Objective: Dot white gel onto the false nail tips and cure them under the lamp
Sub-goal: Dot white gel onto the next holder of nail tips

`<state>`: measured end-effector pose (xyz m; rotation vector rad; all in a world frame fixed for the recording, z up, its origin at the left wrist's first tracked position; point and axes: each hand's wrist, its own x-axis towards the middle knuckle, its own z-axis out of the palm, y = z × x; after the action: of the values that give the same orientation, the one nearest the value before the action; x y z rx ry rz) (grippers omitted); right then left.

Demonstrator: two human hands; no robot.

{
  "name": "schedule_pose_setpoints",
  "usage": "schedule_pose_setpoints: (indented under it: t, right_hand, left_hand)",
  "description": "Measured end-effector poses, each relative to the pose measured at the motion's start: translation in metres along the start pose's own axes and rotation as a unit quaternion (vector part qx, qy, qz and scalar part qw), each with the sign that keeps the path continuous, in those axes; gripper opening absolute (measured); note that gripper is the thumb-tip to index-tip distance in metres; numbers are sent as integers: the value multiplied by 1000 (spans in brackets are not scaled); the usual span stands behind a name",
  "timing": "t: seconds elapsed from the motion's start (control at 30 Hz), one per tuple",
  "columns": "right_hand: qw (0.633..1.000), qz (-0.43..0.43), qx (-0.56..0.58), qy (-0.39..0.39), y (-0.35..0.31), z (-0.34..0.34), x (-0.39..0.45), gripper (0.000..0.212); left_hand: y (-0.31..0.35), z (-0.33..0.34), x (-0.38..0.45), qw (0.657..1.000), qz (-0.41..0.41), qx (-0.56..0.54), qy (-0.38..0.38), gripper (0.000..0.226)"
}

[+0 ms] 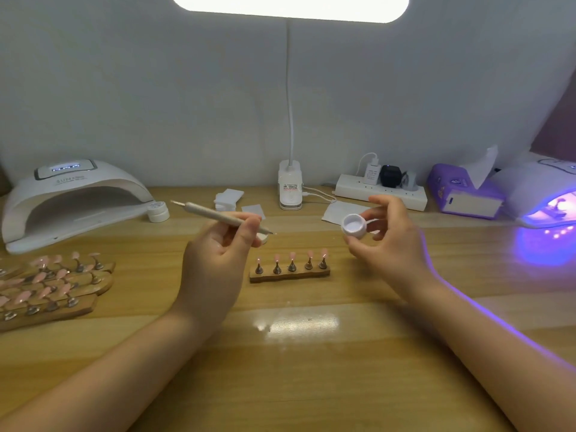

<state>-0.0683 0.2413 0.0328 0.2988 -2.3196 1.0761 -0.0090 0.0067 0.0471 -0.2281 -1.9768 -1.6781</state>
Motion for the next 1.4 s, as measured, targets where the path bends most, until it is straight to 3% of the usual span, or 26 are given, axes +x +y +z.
schedule_pose_setpoints:
  t: [0.17,0.47,0.83,1.4]
  right_hand:
    - [995,-78,38,-54,-39,8,-15,80]
    - [988,-116,78,-71,-68,13,-31,76]
    - [985,-102,108,-91,-68,13,-37,73]
    - [985,-95,110,-94,-73,13,-40,70]
  left_hand:
    - [22,-2,4,998,63,24,-7,13]
    - [25,2,-1,987,112,100,-60,7]
    - [25,5,-4,983,109,137,-44,27]
    - [23,5,-5,979,101,167,-61,25]
